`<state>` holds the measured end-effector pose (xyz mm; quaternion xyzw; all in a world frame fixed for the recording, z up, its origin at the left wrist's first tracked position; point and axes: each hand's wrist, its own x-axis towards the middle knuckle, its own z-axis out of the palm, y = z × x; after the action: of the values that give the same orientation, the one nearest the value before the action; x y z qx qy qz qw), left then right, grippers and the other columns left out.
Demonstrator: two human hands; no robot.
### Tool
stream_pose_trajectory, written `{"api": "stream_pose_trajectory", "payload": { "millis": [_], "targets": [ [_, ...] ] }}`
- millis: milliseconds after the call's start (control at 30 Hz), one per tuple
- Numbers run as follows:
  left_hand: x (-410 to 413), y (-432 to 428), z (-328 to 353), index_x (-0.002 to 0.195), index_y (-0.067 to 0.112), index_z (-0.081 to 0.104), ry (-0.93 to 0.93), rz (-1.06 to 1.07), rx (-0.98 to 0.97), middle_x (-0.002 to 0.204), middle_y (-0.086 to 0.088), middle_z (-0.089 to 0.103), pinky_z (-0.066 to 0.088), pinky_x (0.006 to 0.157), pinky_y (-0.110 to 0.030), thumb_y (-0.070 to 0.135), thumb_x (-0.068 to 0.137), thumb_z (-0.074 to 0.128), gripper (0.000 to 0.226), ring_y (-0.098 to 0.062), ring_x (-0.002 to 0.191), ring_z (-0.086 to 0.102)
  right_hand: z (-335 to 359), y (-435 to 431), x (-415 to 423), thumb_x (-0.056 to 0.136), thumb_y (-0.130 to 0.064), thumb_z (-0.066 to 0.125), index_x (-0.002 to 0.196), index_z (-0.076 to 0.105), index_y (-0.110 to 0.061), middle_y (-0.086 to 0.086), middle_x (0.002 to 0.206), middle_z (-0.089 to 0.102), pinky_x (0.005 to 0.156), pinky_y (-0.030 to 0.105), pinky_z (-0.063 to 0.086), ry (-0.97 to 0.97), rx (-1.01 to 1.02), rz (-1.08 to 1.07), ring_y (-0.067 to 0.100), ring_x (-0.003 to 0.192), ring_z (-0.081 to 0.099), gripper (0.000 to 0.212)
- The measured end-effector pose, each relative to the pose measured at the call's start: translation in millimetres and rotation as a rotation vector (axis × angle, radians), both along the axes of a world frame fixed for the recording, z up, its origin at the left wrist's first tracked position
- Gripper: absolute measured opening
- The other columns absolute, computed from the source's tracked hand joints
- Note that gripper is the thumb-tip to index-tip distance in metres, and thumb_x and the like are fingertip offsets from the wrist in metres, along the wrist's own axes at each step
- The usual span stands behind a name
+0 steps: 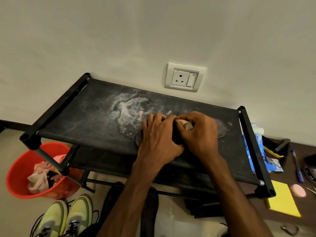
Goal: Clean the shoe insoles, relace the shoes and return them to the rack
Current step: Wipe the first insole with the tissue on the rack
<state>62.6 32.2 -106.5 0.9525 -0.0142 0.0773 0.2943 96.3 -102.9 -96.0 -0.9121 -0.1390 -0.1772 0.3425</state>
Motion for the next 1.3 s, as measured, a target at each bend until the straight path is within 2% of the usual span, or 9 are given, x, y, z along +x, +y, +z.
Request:
{"api": "stream_pose_trajectory", "payload": {
  "millis": [133,267,367,500,667,833,967,1167,1300],
  "targets": [
    [1,1,-1,0.137,0.034,0.051,0.007,0.007,-0.009,0.130,0.005,0.048,0.024,0.106,-0.032,0.057,0.066,0.080,0.080,-0.019,0.126,0.035,6,-8,2,0.083,-0.026,0.075,0.093,0.082,-0.031,-0.010,0.084,0.077,0.070,0.040,0.061,0.131,-0.028,0.080,0.005,0.075,0.070,0.013],
    [1,0,-1,0.138,0.036,0.051,-0.013,0.021,0.025,0.128,0.006,0.048,0.023,0.106,-0.032,0.070,0.064,0.078,0.086,-0.018,0.123,0.036,11,-48,14,0.080,-0.038,0.071,0.086,0.080,-0.037,-0.012,0.072,0.074,0.070,0.040,0.061,0.220,-0.098,-0.150,0.008,0.071,0.070,0.010],
    [2,0,-1,0.138,0.037,0.051,-0.013,0.020,0.038,0.130,0.006,0.048,0.023,0.107,-0.033,0.071,0.065,0.076,0.085,-0.018,0.124,0.036,11,-71,14,0.086,-0.039,0.062,0.094,0.081,-0.032,-0.006,0.081,0.076,0.076,0.044,0.060,0.150,-0.118,-0.290,0.017,0.078,0.070,0.022],
    [2,0,-2,0.139,0.037,0.051,-0.012,0.023,0.051,0.133,0.006,0.047,0.025,0.109,-0.034,0.072,0.066,0.075,0.084,-0.019,0.126,0.035,20,-91,12,0.096,-0.036,0.066,0.102,0.082,-0.022,0.005,0.096,0.079,0.086,0.040,0.055,0.025,-0.024,-0.361,0.024,0.090,0.070,0.021],
    [0,-1,-1,0.137,0.039,0.052,-0.003,0.031,0.061,0.131,0.005,0.044,0.024,0.109,-0.033,0.072,0.065,0.076,0.083,-0.019,0.126,0.032,12,-86,18,0.095,-0.018,0.066,0.103,0.081,-0.022,0.002,0.105,0.078,0.096,0.038,0.053,0.163,-0.108,-0.304,0.024,0.100,0.070,0.017],
    [2,-1,0,0.138,0.039,0.053,0.008,0.041,0.069,0.130,0.006,0.044,0.023,0.109,-0.032,0.072,0.065,0.077,0.084,-0.018,0.126,0.032,13,-77,21,0.093,-0.008,0.066,0.095,0.081,-0.020,0.005,0.093,0.076,0.085,0.037,0.055,0.253,-0.226,-0.208,0.026,0.088,0.070,0.020],
    [2,-1,0,0.139,0.038,0.053,0.019,0.042,0.062,0.131,0.005,0.044,0.022,0.110,-0.033,0.072,0.065,0.077,0.086,-0.019,0.127,0.032,16,-67,11,0.091,-0.019,0.075,0.093,0.082,-0.028,-0.009,0.091,0.076,0.084,0.028,0.057,0.307,-0.165,-0.016,0.008,0.085,0.069,0.012],
    [1,-1,1,0.140,0.037,0.053,0.012,0.043,0.064,0.131,0.005,0.045,0.022,0.109,-0.031,0.073,0.065,0.077,0.087,-0.018,0.126,0.032,10,-59,14,0.086,-0.014,0.069,0.095,0.080,-0.027,0.003,0.089,0.076,0.079,0.042,0.059,0.173,-0.207,-0.294,0.026,0.086,0.071,0.020],
    [1,0,3,0.138,0.035,0.054,0.027,0.024,0.050,0.131,0.004,0.045,0.023,0.106,-0.030,0.061,0.066,0.081,0.080,-0.019,0.127,0.032,7,-17,4,0.081,-0.005,0.070,0.093,0.083,-0.022,0.004,0.087,0.076,0.071,0.038,0.058,0.092,-0.236,0.054,0.022,0.076,0.070,0.025]
  ]
}}
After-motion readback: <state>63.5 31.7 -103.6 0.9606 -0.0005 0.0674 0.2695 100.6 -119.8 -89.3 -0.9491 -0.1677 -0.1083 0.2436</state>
